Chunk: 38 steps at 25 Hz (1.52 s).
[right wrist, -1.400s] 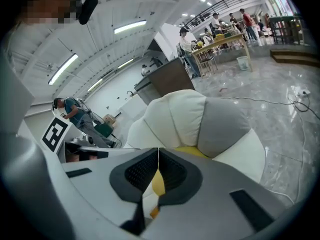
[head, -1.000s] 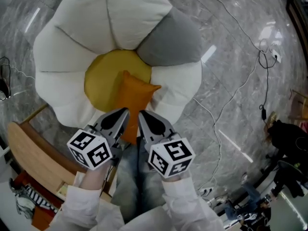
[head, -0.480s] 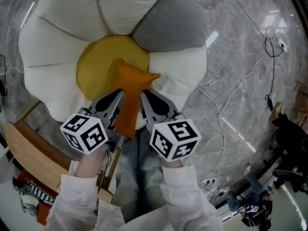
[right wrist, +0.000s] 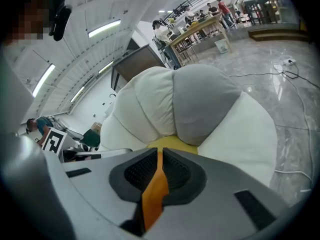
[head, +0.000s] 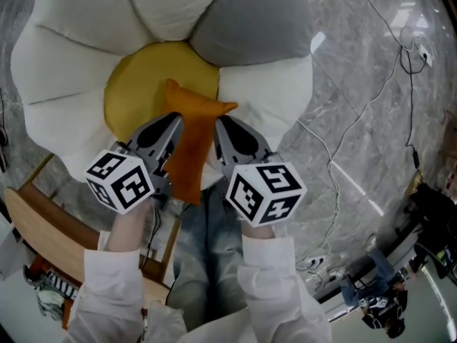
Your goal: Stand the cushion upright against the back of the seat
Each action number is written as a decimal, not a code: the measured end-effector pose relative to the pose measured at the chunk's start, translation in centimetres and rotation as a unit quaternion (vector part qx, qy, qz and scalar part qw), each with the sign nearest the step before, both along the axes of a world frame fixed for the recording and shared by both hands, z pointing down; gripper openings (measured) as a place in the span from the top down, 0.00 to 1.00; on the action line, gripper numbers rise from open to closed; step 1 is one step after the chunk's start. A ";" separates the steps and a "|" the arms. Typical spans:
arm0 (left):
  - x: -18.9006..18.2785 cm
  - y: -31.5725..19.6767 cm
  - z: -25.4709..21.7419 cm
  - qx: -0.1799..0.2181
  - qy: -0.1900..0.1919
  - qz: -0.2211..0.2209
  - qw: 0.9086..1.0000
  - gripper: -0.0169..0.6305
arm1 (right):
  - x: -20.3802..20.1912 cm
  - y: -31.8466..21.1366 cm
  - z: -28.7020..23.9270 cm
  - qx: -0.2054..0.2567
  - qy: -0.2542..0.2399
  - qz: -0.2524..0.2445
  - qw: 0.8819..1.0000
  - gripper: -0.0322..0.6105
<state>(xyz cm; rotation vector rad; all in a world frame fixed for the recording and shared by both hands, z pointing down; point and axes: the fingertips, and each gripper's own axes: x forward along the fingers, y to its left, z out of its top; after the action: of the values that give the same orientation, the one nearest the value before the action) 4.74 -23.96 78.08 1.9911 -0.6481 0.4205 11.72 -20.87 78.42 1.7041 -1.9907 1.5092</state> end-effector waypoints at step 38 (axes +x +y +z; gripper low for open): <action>-2.8 -5.5 11.9 -0.073 -0.067 -0.056 0.994 0.54 | 1.7 0.6 10.0 -0.103 -0.069 0.156 0.980 0.60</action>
<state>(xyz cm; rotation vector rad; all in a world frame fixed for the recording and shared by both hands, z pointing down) 1.94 -29.50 90.00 1.7905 -0.7865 0.5228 13.42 -20.22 88.43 1.9358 -1.6071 1.9053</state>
